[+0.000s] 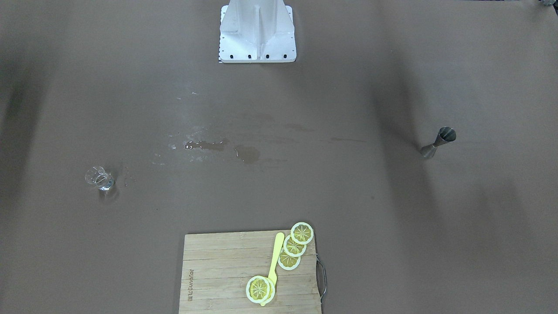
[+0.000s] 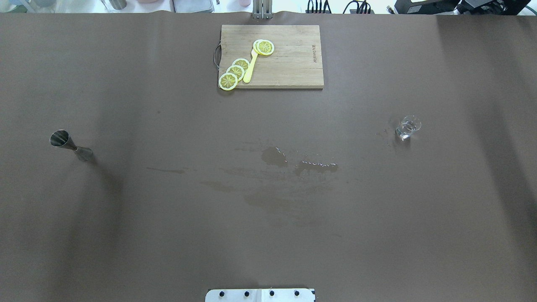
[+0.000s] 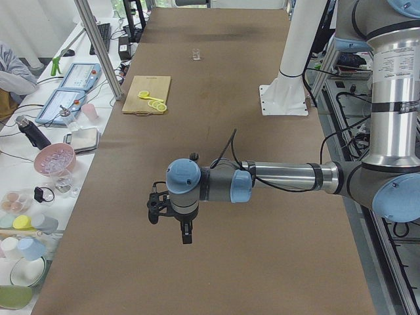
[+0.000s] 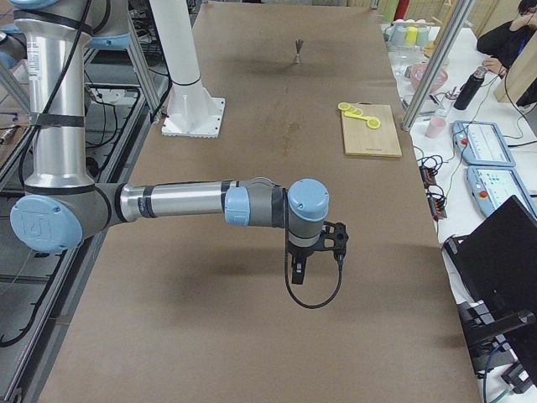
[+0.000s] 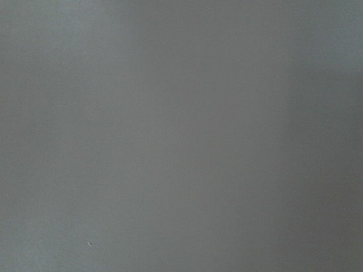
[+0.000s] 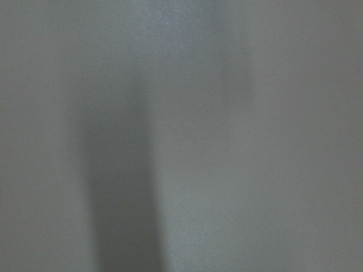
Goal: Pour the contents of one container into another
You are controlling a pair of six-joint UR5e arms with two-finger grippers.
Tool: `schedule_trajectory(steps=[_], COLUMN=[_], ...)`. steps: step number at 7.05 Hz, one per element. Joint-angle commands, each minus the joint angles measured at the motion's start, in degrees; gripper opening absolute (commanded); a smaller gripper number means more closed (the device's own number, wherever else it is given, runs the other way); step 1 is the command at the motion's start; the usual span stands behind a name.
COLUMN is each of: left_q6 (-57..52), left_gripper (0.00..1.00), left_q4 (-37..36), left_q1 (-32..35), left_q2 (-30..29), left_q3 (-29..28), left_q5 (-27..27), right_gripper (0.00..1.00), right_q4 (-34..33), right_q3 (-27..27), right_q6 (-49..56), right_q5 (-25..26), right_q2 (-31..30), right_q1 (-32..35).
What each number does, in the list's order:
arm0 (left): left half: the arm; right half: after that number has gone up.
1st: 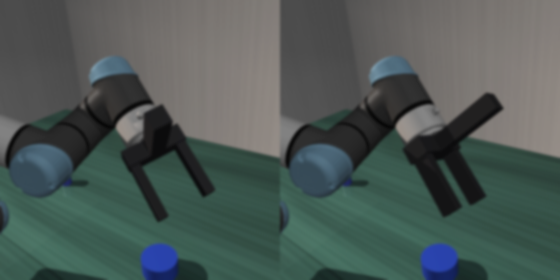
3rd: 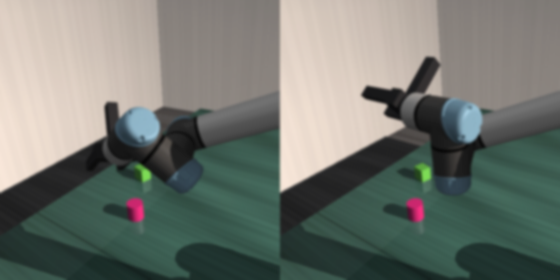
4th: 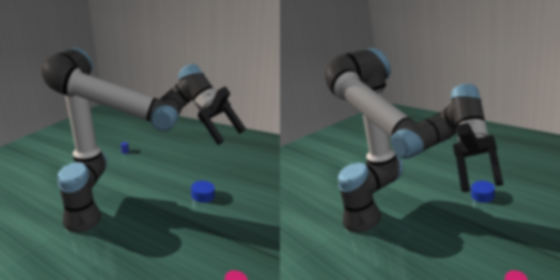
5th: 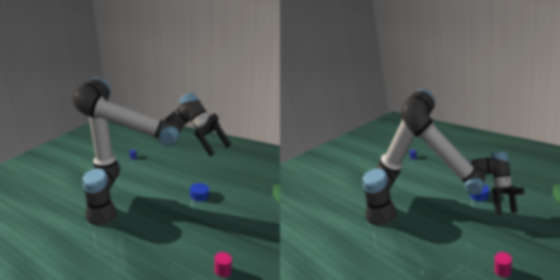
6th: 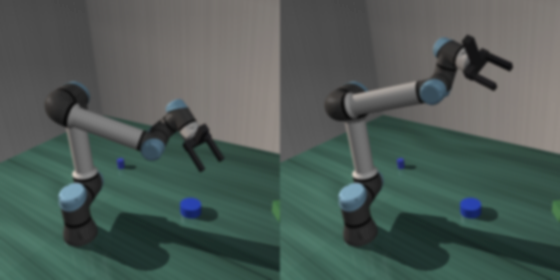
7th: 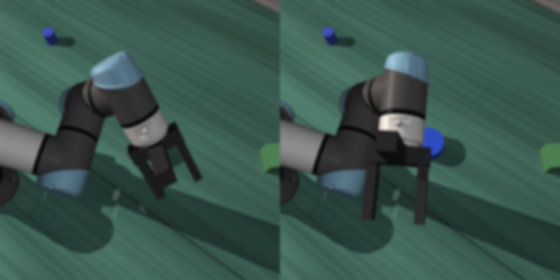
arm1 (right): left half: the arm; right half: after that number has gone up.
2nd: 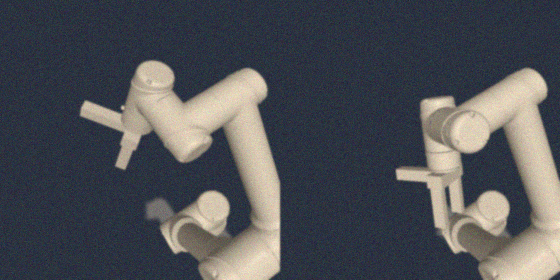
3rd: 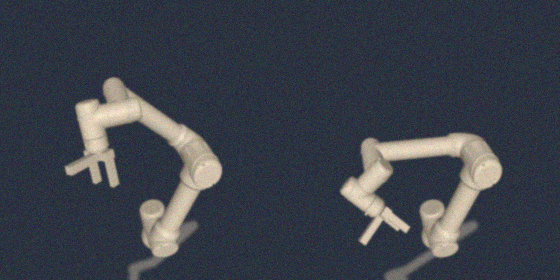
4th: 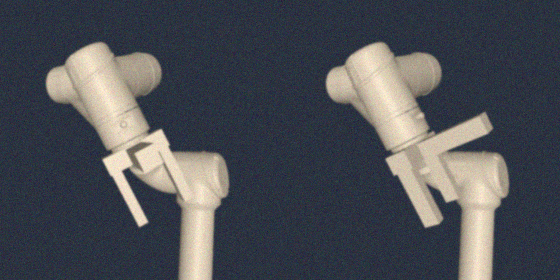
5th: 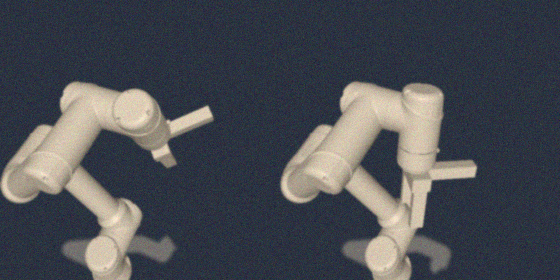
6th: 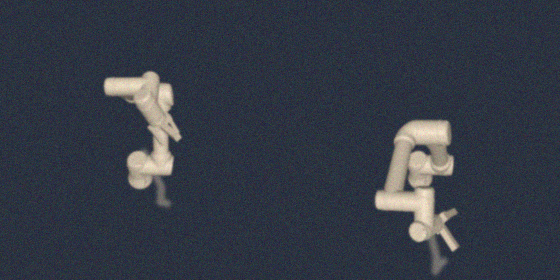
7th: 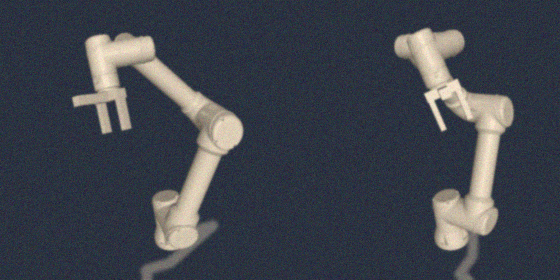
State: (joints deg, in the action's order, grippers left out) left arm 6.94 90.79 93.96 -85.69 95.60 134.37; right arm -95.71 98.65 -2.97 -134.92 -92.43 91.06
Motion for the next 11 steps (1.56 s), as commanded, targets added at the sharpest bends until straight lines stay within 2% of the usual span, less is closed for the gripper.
schedule_trajectory(steps=[1,11], left_q6=[0.0,0.1], left_gripper=[0.99,0.99], left_q4=[0.0,0.1], left_q1=[0.0,0.0], left_q2=[0.0,-0.1], left_q3=[-0.1,-0.3], left_q5=[-0.1,0.2], right_gripper=[1.00,1.00], right_q4=[-0.1,0.0], right_q3=[-0.5,-0.9], right_q6=[0.0,-0.5], right_q5=[-0.1,-0.1], right_q2=[0.1,1.5], right_q1=[0.0,0.0])
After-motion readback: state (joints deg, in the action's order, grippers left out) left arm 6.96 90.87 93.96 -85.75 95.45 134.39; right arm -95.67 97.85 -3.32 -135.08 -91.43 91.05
